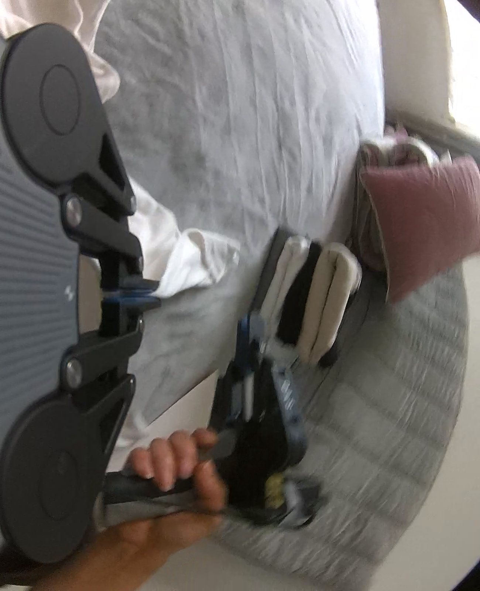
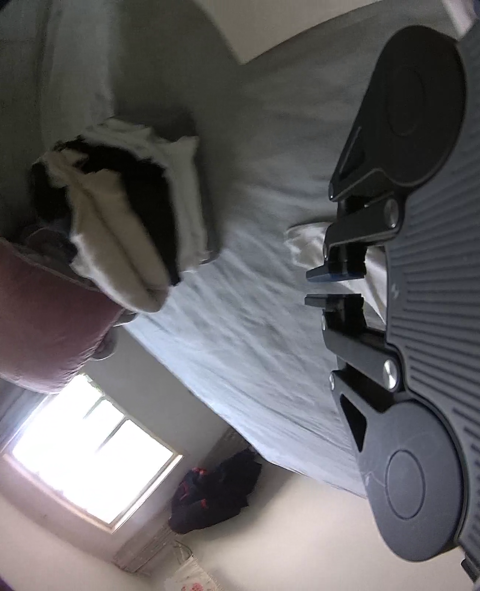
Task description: Fold clothes
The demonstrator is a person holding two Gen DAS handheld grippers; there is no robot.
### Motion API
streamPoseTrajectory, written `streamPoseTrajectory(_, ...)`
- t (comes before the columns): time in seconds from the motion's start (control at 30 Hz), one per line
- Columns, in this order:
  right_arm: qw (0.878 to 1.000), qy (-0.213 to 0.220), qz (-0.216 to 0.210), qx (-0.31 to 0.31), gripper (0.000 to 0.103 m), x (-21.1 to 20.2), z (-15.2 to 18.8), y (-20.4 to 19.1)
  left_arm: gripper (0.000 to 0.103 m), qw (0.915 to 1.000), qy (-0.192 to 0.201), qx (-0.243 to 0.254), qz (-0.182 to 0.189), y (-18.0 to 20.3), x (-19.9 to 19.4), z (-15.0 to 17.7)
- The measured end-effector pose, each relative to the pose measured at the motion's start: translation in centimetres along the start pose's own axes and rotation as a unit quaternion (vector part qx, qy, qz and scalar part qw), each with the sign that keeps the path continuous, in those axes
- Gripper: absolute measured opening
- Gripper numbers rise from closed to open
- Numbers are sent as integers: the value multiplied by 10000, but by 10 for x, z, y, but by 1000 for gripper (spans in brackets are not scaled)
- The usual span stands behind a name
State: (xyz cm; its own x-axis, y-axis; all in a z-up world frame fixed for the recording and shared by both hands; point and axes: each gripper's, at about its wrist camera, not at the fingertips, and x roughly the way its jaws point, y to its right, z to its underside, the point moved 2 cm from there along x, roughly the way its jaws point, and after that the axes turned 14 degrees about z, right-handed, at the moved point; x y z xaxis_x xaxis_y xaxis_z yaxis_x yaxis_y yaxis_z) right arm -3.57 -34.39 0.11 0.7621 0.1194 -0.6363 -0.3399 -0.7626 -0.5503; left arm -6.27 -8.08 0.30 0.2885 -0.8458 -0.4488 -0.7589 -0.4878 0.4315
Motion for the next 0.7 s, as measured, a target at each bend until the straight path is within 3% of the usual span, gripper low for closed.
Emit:
streamPoseTrajectory(0.13,9988,-418,-96,215,24,2,14,14,2,9984,-458,284,142,17,12,25)
streamPoseTrajectory(0.2,9979,-537,-132,328,39,3,21,20,2,9981,-573,210,97,11,21,38)
streamPoseTrajectory(0.33,9956,-718,-327,502,39,7,30,23,2,9984,-546,-55,145,-4,33,62)
streamPoseTrajectory(0.43,9952,-797,-338,448,39,15,32,15,2,9984,-460,-183,261,-9,32,62)
streamPoseTrajectory(0.7,9968,-619,120,499,37,54,43,6,2,9976,-317,-476,394,-14,34,63)
